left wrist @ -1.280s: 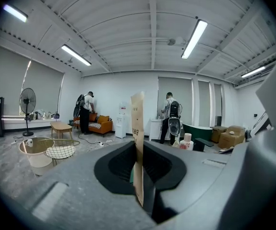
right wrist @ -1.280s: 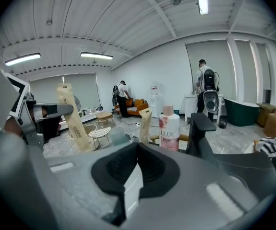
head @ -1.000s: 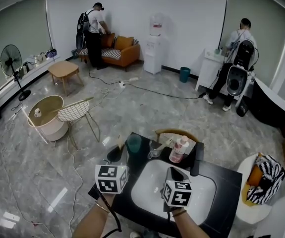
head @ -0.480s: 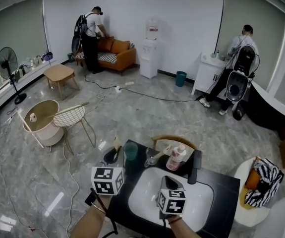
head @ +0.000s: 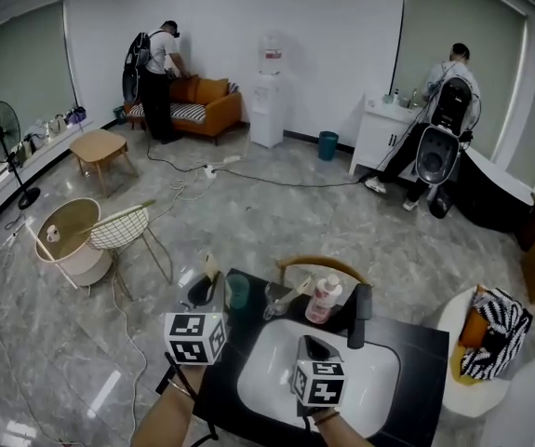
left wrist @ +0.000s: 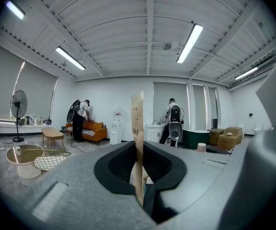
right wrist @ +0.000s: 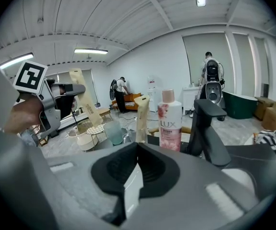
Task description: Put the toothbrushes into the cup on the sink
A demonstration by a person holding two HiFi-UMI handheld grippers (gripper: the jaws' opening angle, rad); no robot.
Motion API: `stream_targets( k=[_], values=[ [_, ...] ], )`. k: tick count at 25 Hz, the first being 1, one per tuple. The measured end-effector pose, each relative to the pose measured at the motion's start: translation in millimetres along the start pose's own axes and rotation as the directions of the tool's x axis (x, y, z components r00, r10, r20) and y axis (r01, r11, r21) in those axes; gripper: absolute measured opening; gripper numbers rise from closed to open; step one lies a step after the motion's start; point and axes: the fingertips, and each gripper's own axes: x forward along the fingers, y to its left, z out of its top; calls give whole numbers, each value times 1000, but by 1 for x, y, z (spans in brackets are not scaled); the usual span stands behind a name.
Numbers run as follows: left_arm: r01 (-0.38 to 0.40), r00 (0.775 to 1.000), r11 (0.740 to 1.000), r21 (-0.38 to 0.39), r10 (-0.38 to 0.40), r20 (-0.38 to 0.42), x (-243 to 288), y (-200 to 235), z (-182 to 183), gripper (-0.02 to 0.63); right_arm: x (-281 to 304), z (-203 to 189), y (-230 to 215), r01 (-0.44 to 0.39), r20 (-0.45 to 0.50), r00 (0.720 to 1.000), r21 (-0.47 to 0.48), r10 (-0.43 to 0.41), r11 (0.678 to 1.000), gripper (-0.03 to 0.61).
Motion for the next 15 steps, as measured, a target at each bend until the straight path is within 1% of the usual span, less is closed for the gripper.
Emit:
stream_targets(
  k=[7, 15],
  values=[
    [14, 1000, 1000, 10, -14, 14, 18, -2, 1, 38, 0, -3, -11, 17, -14, 1000, 1, -17, 1000, 4],
    [29, 1000, 999, 12, -29, -12, 42, 2, -14, 38, 7, -2, -21, 17, -29, 999, 16, -16, 1000, 3]
  ],
)
